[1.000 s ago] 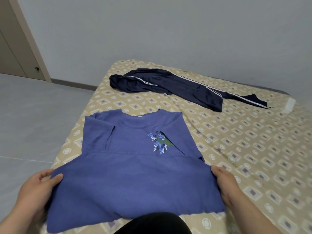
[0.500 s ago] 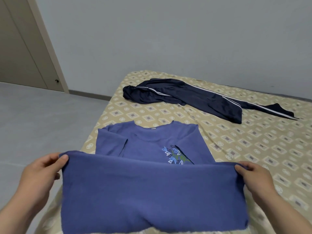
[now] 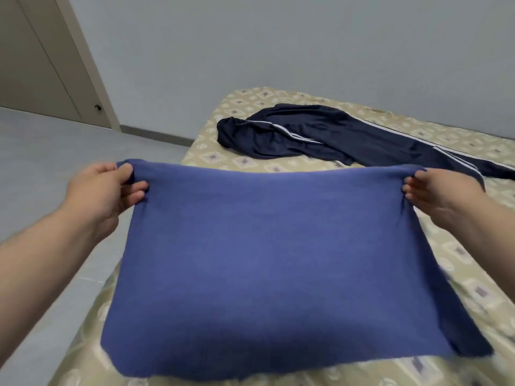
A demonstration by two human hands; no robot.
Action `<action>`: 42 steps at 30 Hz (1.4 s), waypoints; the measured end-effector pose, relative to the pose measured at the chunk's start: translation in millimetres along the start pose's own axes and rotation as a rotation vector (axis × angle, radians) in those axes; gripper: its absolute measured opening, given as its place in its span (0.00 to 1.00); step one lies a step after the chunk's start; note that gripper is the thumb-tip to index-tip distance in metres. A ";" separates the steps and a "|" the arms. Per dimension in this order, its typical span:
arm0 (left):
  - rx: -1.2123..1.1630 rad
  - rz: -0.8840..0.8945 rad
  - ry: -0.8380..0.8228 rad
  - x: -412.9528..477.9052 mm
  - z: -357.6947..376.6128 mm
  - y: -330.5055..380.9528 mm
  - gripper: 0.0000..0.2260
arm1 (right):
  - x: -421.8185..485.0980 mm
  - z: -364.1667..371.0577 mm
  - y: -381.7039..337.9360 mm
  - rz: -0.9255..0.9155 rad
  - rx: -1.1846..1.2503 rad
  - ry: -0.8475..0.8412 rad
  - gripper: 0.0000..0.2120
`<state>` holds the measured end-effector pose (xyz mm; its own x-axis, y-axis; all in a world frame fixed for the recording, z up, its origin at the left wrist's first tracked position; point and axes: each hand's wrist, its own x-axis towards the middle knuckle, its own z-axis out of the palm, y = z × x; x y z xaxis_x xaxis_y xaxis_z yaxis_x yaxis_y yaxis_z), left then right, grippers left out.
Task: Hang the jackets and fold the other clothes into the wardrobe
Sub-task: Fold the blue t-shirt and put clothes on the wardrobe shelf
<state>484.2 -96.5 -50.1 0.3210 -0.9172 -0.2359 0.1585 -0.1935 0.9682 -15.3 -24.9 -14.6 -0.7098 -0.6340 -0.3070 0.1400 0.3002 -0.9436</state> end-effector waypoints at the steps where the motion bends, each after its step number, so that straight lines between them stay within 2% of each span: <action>1: 0.002 0.007 -0.002 6.1 9.1 -1.7 0.06 | 8.6 10.1 3.9 -0.026 0.007 -0.021 0.13; 3: 0.037 0.032 -0.037 11.4 19.6 -8.5 0.03 | 13.9 20.8 14.5 -0.092 -0.063 -0.070 0.21; 5: 0.143 0.076 -0.067 7.1 17.4 -23.2 0.13 | 8.9 18.1 32.2 -0.174 -0.265 -0.063 0.28; 7: 0.401 0.193 -0.078 -10.6 1.0 -42.2 0.17 | -11.8 2.1 48.2 -0.279 -0.514 -0.020 0.23; 9: 0.655 0.288 -0.102 -40.2 -26.5 -65.2 0.16 | -38.3 -26.8 67.1 -0.344 -0.652 -0.042 0.11; 10: 0.716 0.279 -0.104 -55.9 -42.9 -76.9 0.15 | -52.2 -42.9 77.6 -0.350 -0.717 -0.061 0.07; 13: 0.702 0.116 -0.063 -98.1 -93.8 -109.9 0.16 | -89.6 -90.0 108.3 -0.309 -0.847 -0.070 0.10; 15: 0.608 -0.015 -0.111 -117.1 -115.1 -113.9 0.16 | -106.9 -113.6 119.2 -0.248 -0.834 -0.025 0.09; 18: 0.437 -0.195 -0.302 -127.0 -119.4 -97.0 0.05 | -116.3 -132.6 125.5 -0.165 -0.721 -0.004 0.07; 21: 0.357 -0.337 -0.460 -137.1 -110.8 -82.2 0.09 | -120.3 -135.8 118.4 -0.025 -0.527 -0.041 0.07; 23: 0.292 -0.409 -0.462 -139.0 -100.0 -76.5 0.11 | -118.5 -129.4 112.0 0.141 -0.353 -0.112 0.05; 25: 0.183 -0.499 -0.425 -140.7 -83.9 -71.0 0.07 | -119.7 -126.1 105.1 0.250 -0.242 -0.175 0.05; 28: -0.024 -0.602 -0.409 -147.2 -70.1 -65.8 0.05 | -126.4 -124.5 103.7 0.333 -0.175 -0.212 0.05; 31: -0.112 -0.633 -0.426 -153.9 -72.1 -64.1 0.06 | -134.7 -129.5 103.5 0.373 -0.074 -0.185 0.02; 34: -0.234 -0.675 -0.405 -152.6 -81.6 -66.4 0.11 | -138.6 -137.3 102.4 0.379 0.005 -0.228 0.03; 36: -0.285 -0.696 -0.427 -151.8 -85.9 -65.9 0.22 | -141.4 -141.4 101.0 0.374 -0.009 -0.290 0.05; 39: -0.194 -0.655 -0.550 -152.4 -93.2 -67.9 0.44 | -141.0 -145.1 102.1 0.370 -0.061 -0.334 0.07; 40: -0.129 -0.647 -0.614 -155.5 -92.8 -67.1 0.42 | -140.0 -145.7 103.3 0.362 -0.086 -0.336 0.07; 42: -0.046 -0.629 -0.681 -161.1 -86.9 -67.1 0.32 | -141.3 -144.9 105.7 0.341 -0.164 -0.345 0.07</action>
<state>503.0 94.5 -84.3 -0.4520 -0.6574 -0.6030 0.1585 -0.7244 0.6709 -0.3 199.6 -53.0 -0.3691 -0.6705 -0.6436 0.1944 0.6215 -0.7589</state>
